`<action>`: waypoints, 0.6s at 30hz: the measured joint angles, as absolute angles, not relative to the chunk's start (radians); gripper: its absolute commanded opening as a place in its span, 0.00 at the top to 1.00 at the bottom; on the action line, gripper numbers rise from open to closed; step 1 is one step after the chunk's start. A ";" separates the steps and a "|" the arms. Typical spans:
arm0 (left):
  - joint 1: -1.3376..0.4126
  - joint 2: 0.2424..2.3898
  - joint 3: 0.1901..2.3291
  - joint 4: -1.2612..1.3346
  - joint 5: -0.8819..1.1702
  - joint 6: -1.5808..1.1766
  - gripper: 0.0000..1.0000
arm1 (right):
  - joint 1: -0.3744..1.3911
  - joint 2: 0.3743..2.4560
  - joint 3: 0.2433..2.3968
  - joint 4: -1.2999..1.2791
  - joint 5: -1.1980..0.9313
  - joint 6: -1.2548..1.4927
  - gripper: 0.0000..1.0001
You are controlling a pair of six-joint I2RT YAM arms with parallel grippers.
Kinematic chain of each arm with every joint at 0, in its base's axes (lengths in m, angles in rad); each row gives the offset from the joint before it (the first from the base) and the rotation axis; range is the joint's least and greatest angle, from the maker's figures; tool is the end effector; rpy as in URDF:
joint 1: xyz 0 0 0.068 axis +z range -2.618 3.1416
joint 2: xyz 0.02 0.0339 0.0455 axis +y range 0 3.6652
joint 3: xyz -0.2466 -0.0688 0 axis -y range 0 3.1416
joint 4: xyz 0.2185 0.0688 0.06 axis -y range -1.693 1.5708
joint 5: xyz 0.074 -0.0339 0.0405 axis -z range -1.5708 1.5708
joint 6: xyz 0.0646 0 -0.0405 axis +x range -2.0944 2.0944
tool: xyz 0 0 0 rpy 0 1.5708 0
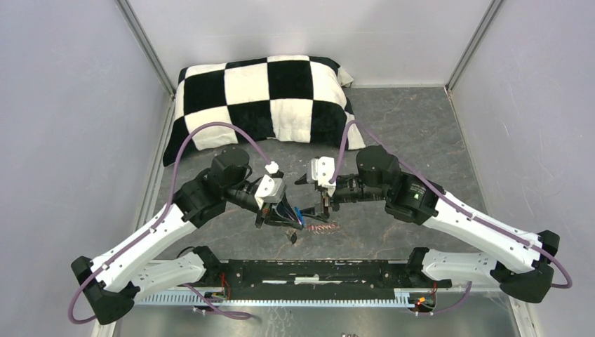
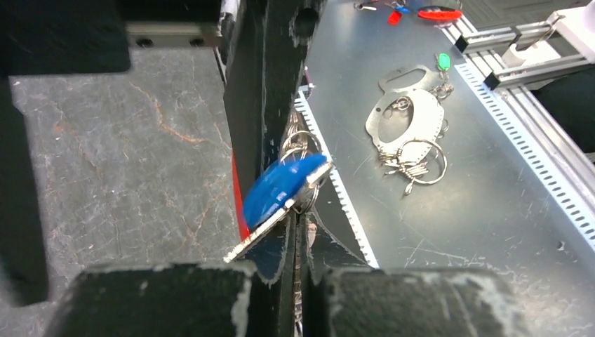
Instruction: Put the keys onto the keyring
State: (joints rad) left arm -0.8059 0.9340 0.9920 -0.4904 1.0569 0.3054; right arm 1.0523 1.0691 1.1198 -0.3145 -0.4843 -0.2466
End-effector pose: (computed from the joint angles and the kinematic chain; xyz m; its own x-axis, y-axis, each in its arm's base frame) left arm 0.0869 -0.1717 0.3400 -0.0055 0.2192 -0.9757 0.9477 -0.3103 -0.0750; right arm 0.0944 0.2262 0.3665 0.1167 -0.2314 -0.9658 -0.9930 -0.0086 -0.1179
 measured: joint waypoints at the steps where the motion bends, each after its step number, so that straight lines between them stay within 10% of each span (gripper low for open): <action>1: -0.807 0.929 0.977 -0.465 1.061 0.298 0.98 | 1.051 1.071 1.134 -0.324 -0.472 -0.245 0.22; 18: -0.806 0.821 0.776 0.000 0.959 0.067 0.98 | 1.059 1.132 1.328 -0.525 -0.355 -0.213 0.35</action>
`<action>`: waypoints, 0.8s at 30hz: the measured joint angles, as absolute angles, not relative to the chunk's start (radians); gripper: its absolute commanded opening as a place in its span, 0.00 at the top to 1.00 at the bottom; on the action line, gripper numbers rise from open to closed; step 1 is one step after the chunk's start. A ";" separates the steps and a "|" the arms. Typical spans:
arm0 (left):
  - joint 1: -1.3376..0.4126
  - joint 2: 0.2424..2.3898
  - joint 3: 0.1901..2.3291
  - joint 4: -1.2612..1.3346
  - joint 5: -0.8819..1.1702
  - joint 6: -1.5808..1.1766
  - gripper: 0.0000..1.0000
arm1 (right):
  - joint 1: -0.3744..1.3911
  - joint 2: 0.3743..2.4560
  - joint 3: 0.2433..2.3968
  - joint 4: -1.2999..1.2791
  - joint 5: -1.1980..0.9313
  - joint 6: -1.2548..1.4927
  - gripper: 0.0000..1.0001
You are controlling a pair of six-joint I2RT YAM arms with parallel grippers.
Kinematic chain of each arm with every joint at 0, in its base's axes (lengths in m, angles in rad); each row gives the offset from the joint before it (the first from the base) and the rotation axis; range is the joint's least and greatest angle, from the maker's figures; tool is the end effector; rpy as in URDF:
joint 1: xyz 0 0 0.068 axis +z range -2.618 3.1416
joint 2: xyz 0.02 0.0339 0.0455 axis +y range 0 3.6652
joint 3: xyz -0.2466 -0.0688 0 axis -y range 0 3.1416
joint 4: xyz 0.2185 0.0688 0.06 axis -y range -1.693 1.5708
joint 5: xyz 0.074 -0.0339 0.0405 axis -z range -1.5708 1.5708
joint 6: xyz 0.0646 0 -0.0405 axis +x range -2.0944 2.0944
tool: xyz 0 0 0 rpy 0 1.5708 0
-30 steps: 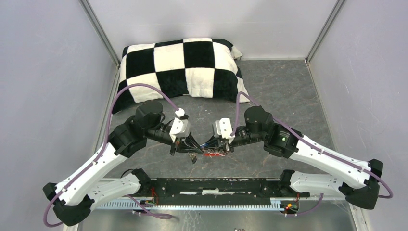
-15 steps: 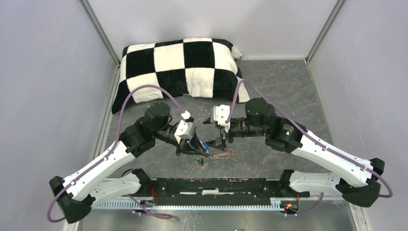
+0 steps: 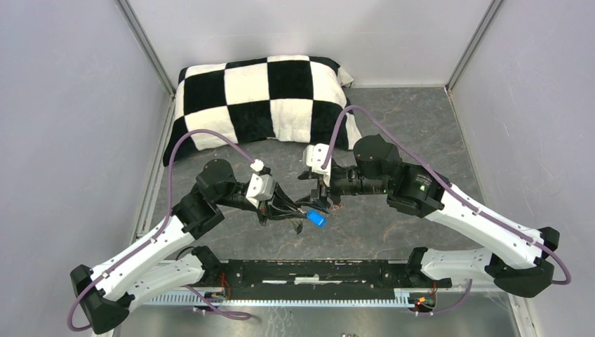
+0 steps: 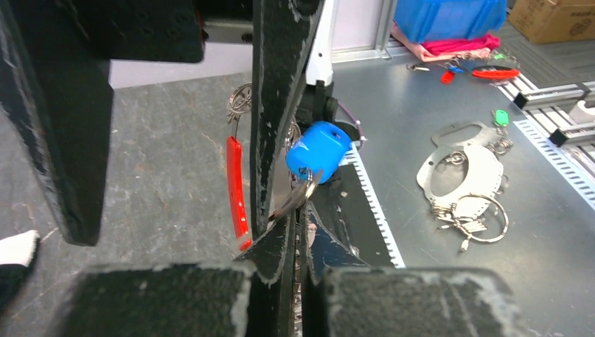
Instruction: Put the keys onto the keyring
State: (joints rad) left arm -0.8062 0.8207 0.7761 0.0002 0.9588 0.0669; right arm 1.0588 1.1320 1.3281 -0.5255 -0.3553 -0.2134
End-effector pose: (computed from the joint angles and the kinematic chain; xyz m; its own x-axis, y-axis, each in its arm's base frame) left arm 0.0891 -0.1693 0.3392 0.0349 0.0191 -0.9992 0.9805 -0.1941 0.0305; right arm 0.1005 0.2248 0.3946 0.0524 -0.3121 -0.9486 -0.9900 0.1087 -0.0904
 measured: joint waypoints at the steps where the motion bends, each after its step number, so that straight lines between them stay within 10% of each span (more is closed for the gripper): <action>1: -0.806 0.820 0.775 0.014 0.953 0.065 0.98 | 1.059 1.135 1.330 -0.525 -0.357 -0.208 0.34; 24: -0.806 0.793 0.759 0.159 0.902 0.288 0.98 | 1.059 1.108 1.529 -0.683 -0.220 -0.220 0.39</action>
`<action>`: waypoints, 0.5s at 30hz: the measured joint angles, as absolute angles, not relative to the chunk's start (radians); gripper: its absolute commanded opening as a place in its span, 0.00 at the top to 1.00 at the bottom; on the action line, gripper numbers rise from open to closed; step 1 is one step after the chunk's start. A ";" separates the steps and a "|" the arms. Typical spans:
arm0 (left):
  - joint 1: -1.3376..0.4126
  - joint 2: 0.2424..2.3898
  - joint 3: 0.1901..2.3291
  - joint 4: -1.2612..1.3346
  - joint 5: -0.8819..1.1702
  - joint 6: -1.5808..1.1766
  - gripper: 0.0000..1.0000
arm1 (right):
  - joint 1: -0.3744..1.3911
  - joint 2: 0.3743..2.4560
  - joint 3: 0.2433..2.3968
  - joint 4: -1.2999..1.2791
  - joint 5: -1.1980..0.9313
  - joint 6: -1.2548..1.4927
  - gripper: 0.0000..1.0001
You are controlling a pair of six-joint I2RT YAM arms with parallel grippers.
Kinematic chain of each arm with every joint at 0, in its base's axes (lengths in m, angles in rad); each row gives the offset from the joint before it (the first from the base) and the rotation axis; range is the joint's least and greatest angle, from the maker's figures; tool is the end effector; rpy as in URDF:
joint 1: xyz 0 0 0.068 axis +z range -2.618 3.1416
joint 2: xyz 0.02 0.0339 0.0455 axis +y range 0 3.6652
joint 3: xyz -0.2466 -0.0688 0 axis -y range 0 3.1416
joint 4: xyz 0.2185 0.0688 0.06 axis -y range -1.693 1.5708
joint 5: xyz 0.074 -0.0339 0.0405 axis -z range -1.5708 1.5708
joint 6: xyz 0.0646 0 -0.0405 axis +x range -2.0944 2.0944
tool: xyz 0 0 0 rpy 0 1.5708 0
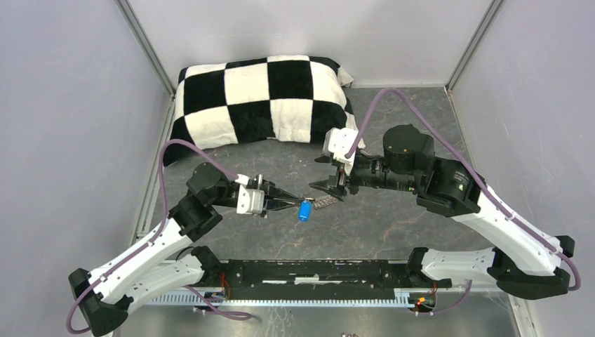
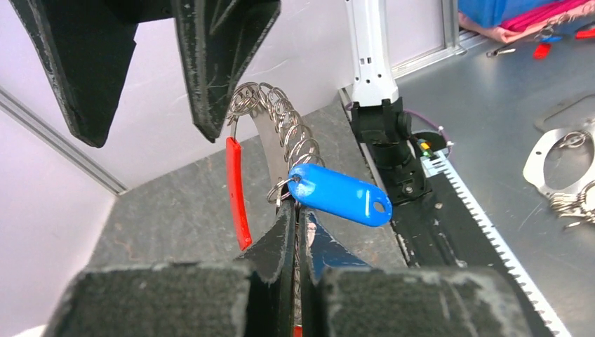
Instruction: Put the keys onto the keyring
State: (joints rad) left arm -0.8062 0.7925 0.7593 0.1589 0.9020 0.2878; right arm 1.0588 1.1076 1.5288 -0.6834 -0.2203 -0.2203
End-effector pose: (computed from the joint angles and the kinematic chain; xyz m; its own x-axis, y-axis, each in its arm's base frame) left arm 0.0883 -0.1653 0.3561 0.3632 -0.1244 -0.9234 0.9211 -0.1014 0.3759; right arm 0.0940 0.1961 0.4427 0.0846 -0.2848 -0.9549 -0.9588 0.2376 -0.1558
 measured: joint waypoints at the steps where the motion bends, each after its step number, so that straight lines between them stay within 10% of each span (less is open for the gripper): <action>1: -0.806 0.789 0.759 0.160 0.904 0.309 0.98 | 1.059 1.110 1.543 -0.699 -0.214 -0.228 0.38; 15: -0.806 0.786 0.765 0.268 0.846 0.197 0.98 | 1.059 1.073 1.568 -0.743 -0.198 -0.290 0.24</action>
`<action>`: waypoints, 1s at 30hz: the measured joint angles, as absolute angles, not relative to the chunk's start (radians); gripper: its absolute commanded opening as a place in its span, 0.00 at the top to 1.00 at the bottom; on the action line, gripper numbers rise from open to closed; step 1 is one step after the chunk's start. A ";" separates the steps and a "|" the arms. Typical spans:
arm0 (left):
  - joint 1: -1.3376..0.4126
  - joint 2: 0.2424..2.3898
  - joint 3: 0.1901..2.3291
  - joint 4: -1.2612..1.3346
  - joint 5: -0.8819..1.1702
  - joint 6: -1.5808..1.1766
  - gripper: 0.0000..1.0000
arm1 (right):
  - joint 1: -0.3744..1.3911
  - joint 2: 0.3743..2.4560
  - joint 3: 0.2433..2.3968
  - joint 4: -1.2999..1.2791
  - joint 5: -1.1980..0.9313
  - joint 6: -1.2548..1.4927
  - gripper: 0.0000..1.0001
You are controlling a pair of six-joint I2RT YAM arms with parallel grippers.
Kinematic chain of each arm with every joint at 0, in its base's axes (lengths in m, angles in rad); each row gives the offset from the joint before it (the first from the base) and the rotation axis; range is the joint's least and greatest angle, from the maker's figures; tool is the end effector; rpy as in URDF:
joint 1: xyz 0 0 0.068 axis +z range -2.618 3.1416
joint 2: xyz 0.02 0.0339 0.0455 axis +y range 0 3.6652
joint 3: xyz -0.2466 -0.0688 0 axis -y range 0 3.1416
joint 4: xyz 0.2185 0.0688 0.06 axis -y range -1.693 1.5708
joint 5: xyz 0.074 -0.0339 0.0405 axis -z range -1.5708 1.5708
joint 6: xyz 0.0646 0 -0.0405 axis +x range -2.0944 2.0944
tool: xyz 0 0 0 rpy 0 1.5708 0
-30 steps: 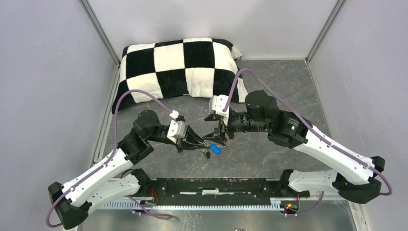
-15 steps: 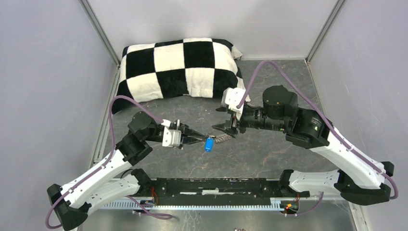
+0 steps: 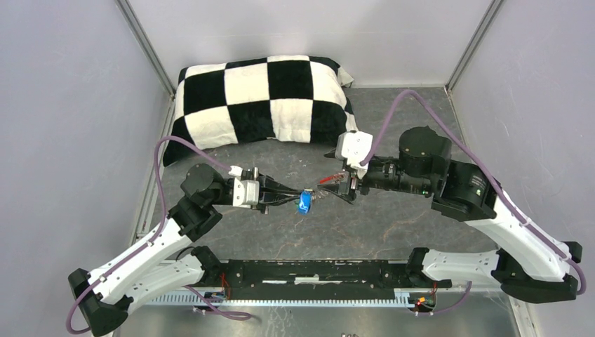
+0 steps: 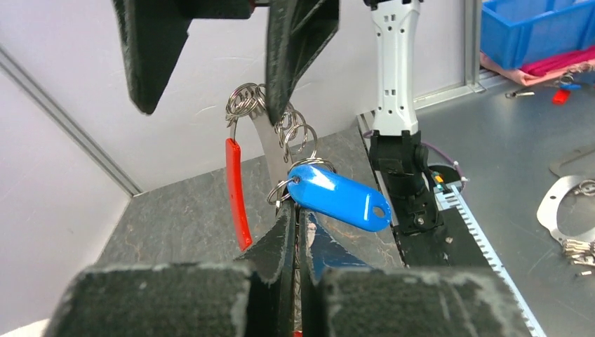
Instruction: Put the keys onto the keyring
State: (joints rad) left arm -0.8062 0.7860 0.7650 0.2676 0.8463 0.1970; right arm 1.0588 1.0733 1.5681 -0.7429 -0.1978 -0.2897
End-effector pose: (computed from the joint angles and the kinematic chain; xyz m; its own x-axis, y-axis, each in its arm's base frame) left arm 0.0888 -0.1625 0.3719 0.3577 -0.1855 -0.9152 0.9289 -0.0295 0.3691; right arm 0.0866 0.1799 0.4530 0.1555 -0.2949 -0.9428 -0.9430 0.2400 -0.2307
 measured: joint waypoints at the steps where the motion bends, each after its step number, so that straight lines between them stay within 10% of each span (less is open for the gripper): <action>1: -0.806 0.786 0.765 0.272 0.836 0.188 0.98 | 1.059 1.066 1.567 -0.742 -0.198 -0.293 0.21; 30: -0.780 0.821 0.782 0.289 0.673 -0.164 0.98 | 1.059 1.094 1.573 -0.663 -0.313 -0.422 0.11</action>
State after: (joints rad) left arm -0.7803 0.8211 0.7818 0.2893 0.6735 -0.1642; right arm 1.0588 1.0943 1.5734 -0.6632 -0.3134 -0.4225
